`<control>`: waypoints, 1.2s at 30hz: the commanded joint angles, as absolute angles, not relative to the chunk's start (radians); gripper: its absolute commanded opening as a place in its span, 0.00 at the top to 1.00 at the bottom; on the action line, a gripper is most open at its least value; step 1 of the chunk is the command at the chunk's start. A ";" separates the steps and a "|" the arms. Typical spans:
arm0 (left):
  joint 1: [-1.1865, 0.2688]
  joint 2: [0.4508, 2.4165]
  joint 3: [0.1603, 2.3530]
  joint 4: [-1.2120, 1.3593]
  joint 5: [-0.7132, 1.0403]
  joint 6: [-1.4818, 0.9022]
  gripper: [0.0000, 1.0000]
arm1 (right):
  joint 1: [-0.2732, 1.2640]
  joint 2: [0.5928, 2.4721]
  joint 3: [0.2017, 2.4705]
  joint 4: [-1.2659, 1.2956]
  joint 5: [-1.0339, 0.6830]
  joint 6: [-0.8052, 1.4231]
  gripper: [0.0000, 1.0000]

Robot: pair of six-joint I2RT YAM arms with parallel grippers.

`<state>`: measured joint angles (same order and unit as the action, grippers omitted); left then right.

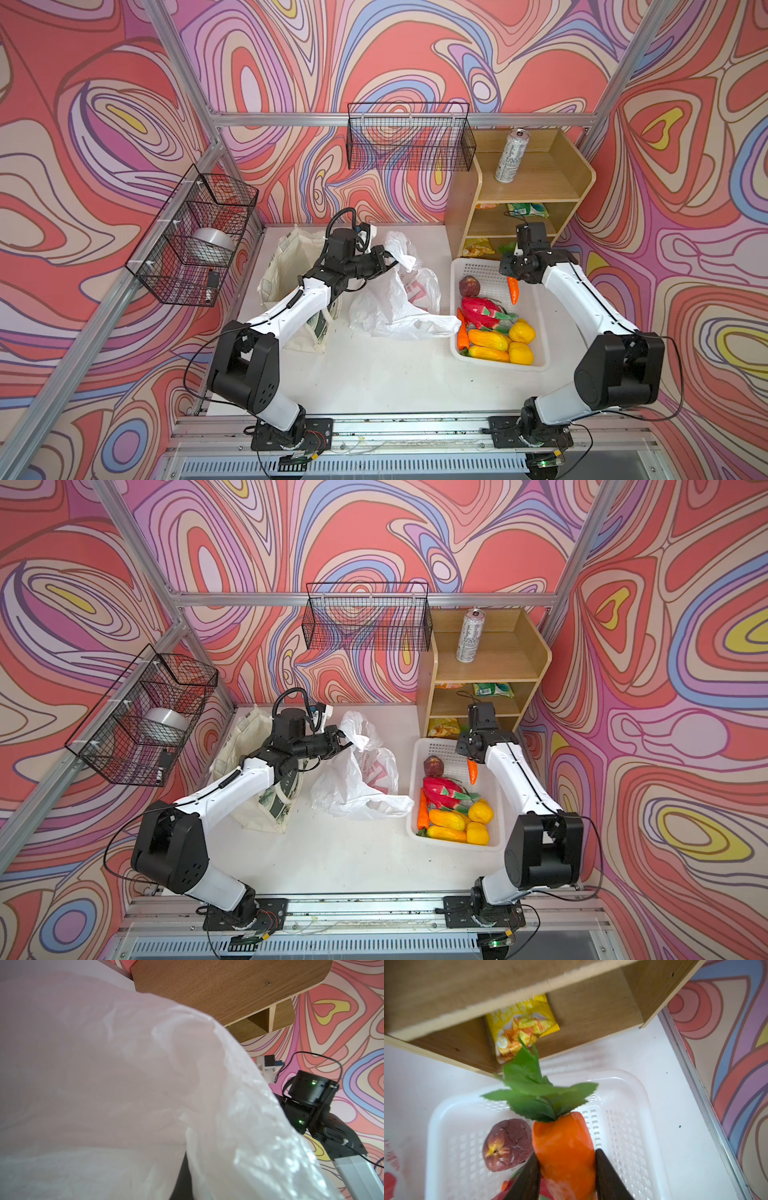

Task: Place the mixed food into the grocery bags and tie them
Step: 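Lift the carrot with the right gripper and carry it over the bag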

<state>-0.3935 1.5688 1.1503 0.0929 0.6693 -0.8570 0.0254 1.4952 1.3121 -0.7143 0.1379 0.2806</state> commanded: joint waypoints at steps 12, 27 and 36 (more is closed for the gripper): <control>-0.391 1.534 1.245 -0.130 0.687 -0.702 1.00 | 0.408 1.246 1.153 -0.351 -0.182 0.538 0.76; -0.391 1.517 1.258 -0.135 0.583 -0.806 1.00 | 0.682 1.049 0.757 -0.021 0.040 0.679 0.79; -0.391 1.517 1.265 -0.138 0.571 -0.822 1.00 | 0.718 1.133 0.801 -0.124 -0.106 0.546 0.79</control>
<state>-0.3935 1.5402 1.2366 -0.1333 0.5823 -0.8074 0.7074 1.0882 0.7616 -0.0849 -0.0505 0.6090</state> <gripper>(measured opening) 0.047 0.385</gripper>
